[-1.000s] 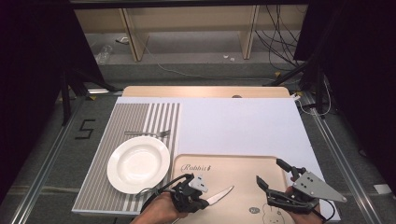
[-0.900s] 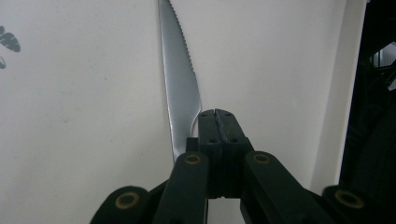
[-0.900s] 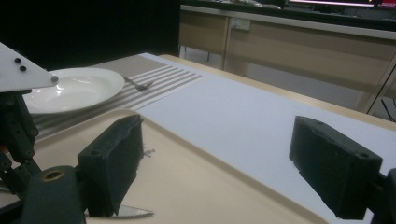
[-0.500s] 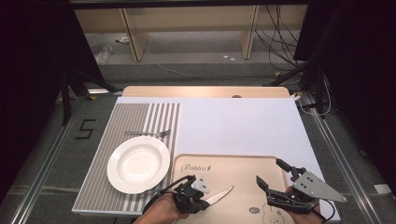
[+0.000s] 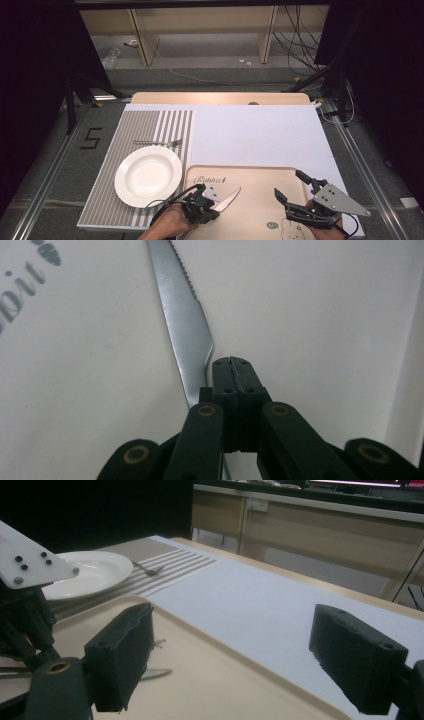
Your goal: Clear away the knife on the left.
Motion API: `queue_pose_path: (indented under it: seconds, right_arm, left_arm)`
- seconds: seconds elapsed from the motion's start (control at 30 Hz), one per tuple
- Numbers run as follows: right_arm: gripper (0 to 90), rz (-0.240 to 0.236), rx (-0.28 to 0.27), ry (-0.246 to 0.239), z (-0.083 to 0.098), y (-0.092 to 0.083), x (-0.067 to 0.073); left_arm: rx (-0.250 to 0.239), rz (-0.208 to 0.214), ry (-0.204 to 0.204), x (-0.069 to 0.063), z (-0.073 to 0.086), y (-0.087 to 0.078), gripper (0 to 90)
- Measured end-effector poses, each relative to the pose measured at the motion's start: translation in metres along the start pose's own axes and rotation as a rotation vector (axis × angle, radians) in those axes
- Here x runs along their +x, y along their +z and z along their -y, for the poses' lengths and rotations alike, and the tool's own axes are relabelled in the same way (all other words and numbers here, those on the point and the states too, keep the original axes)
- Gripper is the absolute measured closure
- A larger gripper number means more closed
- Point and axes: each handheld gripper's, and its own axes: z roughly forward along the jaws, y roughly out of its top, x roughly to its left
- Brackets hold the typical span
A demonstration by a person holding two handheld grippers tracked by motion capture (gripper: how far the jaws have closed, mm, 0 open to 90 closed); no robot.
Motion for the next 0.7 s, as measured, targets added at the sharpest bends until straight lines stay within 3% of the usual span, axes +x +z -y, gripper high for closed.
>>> queue_pose_path:
  seconds: [0.37, 0.7]
  right_arm:
    - [18.8, 0.001, 0.001, -0.003, 0.000, 0.000, 0.001]
    - [18.8, 0.001, 0.002, -0.005, 0.000, 0.000, 0.001]
  left_arm:
    - [0.001, -0.046, -0.033, 0.014, 0.006, -0.007, 89.4]
    - [0.041, -0.100, -0.050, 0.027, 0.012, -0.017, 89.4]
